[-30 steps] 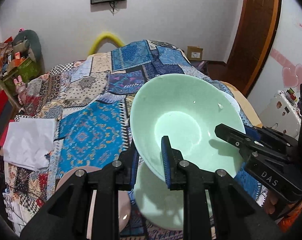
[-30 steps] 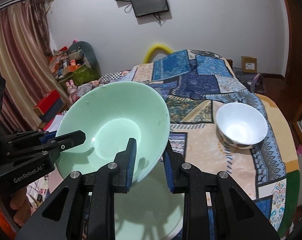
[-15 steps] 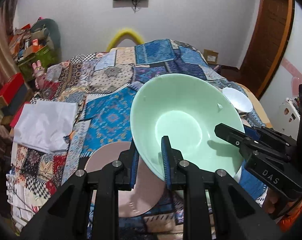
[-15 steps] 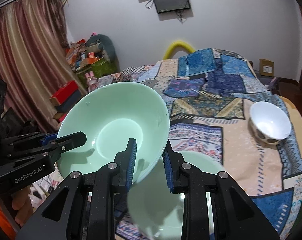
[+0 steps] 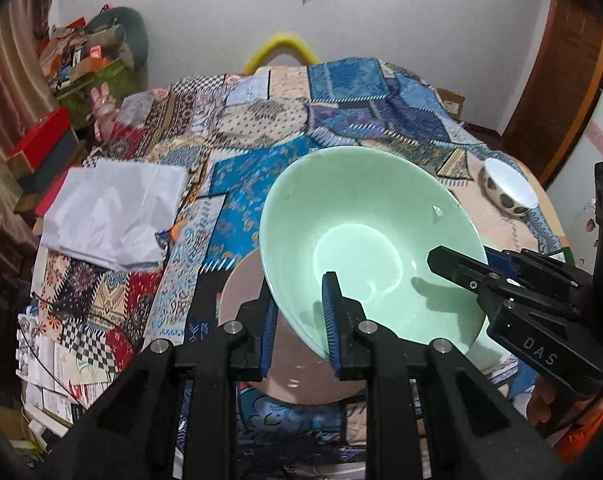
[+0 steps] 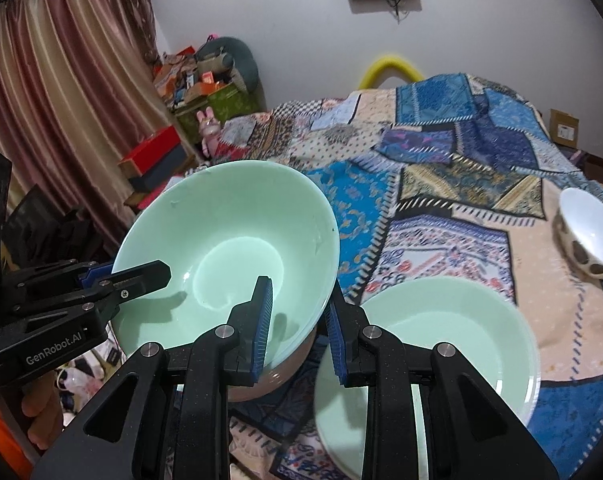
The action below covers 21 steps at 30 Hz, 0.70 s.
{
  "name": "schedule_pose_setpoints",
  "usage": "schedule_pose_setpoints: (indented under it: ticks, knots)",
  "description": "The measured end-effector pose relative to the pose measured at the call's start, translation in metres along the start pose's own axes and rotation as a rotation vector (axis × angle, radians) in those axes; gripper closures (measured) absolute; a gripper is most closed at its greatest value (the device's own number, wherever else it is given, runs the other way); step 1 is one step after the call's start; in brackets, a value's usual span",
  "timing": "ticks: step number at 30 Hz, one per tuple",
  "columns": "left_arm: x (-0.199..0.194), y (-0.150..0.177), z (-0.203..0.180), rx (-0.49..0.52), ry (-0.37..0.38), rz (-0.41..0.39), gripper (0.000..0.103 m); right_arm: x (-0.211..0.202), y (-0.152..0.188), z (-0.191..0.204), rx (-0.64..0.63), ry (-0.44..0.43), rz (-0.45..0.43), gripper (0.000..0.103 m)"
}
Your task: Organize plates and bowls
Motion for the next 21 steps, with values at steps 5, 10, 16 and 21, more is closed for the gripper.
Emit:
schedule_pose_setpoints:
  ticks: [5, 10, 16, 21]
  knots:
    - [0.017, 0.017, 0.012, -0.028, 0.013, 0.044, 0.082, 0.020, 0.011, 0.003, -0.002, 0.006, 0.054, 0.079]
    - [0.032, 0.032, 0.019, -0.049, 0.024, 0.087, 0.082, 0.034, 0.020, 0.008, -0.008, 0.014, 0.097, 0.079]
    - [0.046, 0.044, 0.024, -0.067, 0.038, 0.124, 0.082, 0.047, 0.029, 0.008, -0.012, 0.024, 0.141, 0.079]
    - [0.055, 0.049, 0.027, -0.077, 0.047, 0.142, 0.082, 0.055, 0.035, 0.007, -0.011, 0.031, 0.172, 0.079]
Point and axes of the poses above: each gripper's, at about its wrist camera, not at the fingertips, and x roughly the way its jaws point, z to its left, y to its underside, the point moved 3 cm from there along x, roughly the way its jaws point, and after that the axes turned 14 degrees about x, right-handed, at the moved point
